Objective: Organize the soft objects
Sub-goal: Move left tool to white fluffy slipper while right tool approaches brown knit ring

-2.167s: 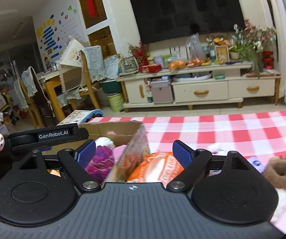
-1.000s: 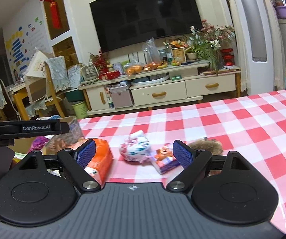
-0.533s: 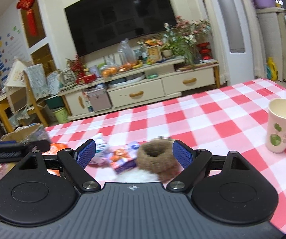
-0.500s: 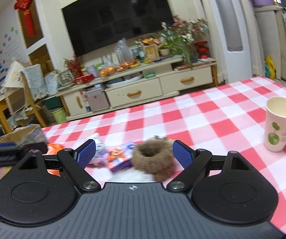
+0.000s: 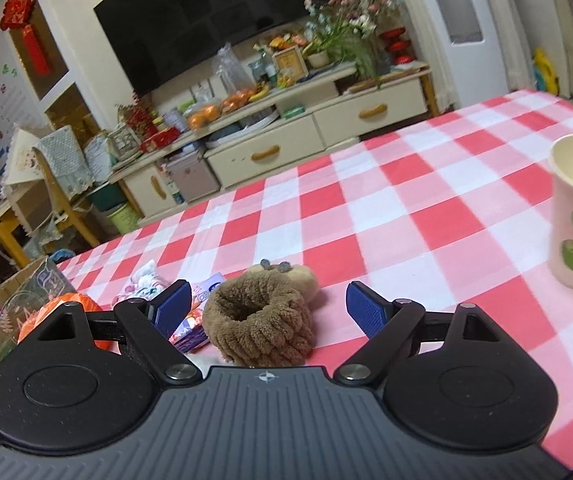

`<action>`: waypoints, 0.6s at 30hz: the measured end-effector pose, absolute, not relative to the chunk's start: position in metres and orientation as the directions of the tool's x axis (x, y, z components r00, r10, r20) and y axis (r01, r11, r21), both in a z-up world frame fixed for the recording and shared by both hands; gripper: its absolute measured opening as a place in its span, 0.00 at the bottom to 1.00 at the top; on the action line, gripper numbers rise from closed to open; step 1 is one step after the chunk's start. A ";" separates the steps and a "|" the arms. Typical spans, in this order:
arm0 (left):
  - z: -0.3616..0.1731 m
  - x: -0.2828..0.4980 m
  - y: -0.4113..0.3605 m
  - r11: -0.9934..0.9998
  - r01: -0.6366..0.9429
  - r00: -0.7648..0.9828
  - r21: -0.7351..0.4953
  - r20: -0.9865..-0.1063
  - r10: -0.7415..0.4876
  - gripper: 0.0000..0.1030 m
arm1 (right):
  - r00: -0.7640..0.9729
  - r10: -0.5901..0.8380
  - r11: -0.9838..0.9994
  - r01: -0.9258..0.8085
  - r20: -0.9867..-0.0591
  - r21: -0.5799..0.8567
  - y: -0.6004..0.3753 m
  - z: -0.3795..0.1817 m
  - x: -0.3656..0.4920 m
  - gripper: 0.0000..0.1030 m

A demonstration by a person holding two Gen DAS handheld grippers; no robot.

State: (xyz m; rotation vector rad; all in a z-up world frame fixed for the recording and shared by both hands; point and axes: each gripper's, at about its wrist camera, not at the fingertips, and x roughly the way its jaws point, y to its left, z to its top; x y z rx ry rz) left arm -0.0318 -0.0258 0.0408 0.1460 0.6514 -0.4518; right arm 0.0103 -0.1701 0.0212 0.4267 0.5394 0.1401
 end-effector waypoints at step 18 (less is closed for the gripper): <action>0.021 0.002 -0.049 0.890 0.456 0.664 -0.023 -0.657 -0.357 0.75 | 0.769 0.325 0.930 -0.153 -0.550 0.334 -0.142 0.015 0.041 1.00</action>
